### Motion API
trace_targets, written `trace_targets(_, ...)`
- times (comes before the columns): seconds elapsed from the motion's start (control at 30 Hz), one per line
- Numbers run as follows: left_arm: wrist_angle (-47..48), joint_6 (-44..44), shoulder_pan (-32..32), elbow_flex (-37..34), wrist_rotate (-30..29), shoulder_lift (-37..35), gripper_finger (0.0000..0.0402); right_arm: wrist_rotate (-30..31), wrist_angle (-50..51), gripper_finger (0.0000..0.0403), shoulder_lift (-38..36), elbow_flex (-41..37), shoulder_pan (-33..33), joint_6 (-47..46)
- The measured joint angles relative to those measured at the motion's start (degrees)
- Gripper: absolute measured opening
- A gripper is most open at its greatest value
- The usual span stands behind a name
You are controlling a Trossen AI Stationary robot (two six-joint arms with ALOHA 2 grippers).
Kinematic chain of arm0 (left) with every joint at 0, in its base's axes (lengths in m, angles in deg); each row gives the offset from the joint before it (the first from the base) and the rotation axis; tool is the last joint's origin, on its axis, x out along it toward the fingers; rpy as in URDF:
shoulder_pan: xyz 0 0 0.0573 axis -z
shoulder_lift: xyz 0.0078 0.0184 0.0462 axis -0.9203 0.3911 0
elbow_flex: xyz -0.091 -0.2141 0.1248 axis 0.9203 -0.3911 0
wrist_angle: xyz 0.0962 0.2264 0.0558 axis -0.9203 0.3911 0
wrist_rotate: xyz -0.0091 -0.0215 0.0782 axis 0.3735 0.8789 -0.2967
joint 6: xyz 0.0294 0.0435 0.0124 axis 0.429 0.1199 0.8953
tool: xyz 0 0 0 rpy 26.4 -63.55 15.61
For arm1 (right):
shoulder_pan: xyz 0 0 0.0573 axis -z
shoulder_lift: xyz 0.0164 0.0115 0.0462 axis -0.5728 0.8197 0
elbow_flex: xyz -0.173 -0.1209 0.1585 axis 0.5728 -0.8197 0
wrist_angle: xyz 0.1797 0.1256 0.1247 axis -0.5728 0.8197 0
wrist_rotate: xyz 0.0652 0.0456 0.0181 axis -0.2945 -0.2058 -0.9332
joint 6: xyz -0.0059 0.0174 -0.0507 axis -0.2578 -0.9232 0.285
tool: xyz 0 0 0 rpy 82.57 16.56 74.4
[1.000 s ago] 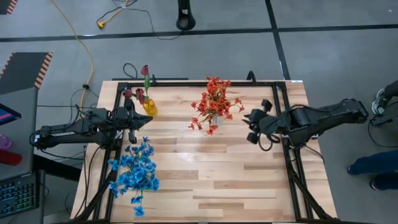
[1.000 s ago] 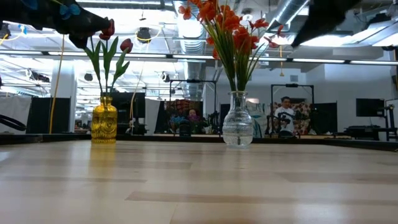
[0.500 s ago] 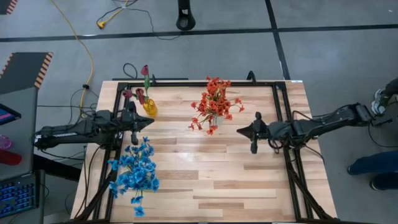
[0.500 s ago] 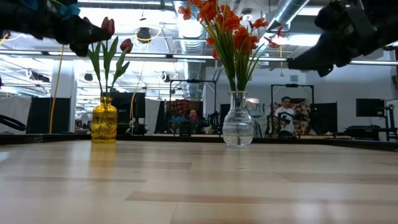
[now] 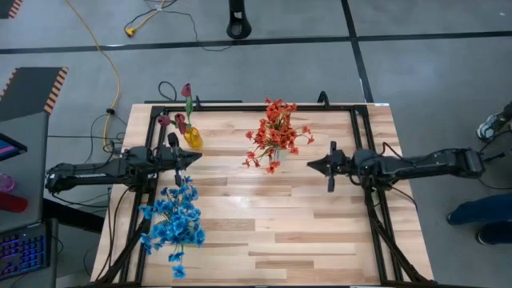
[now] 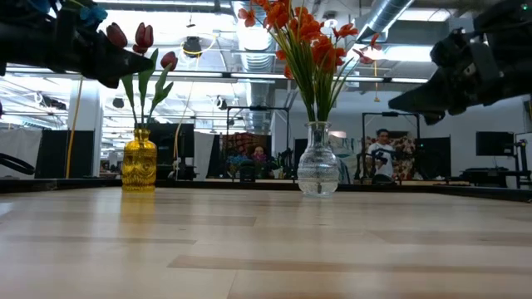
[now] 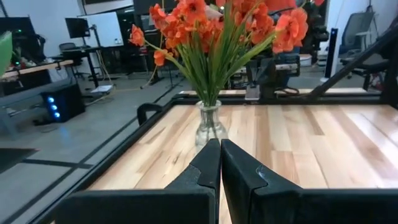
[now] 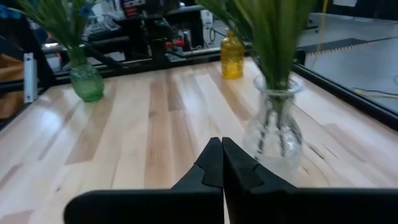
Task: Sort flowers into vase by color
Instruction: Return to Home Position
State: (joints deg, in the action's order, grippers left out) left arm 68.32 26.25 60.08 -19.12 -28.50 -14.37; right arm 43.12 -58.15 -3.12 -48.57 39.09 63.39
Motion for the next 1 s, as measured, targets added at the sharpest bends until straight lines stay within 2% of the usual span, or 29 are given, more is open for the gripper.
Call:
trace_targets(0.2,5.88,1.18,0.02,0.00,-0.65,-5.86,0.0000,-4.15,-0.12,0.0041,-5.27,-3.10,3.20,-0.89)
trace_targets(0.37,12.57,1.35,0.04,-0.02,-0.24,-13.89,0.0000,-6.10,2.77,0.0029,-9.18,-3.53,4.73,0.26)
trace_targets(0.57,15.22,2.21,0.04,0.00,1.56,-13.28,0.0000,-7.21,9.90,0.0023,-15.50,-3.53,7.75,3.26)
trace_targets(0.73,15.60,2.14,0.06,0.00,1.81,-13.71,0.0000,-11.77,15.56,0.0035,-21.40,-3.53,10.39,3.02)
trace_targets(1.0,15.45,1.97,0.06,0.00,1.79,-13.68,0.0000,-11.93,19.75,0.0024,-26.64,-3.44,11.78,1.85)
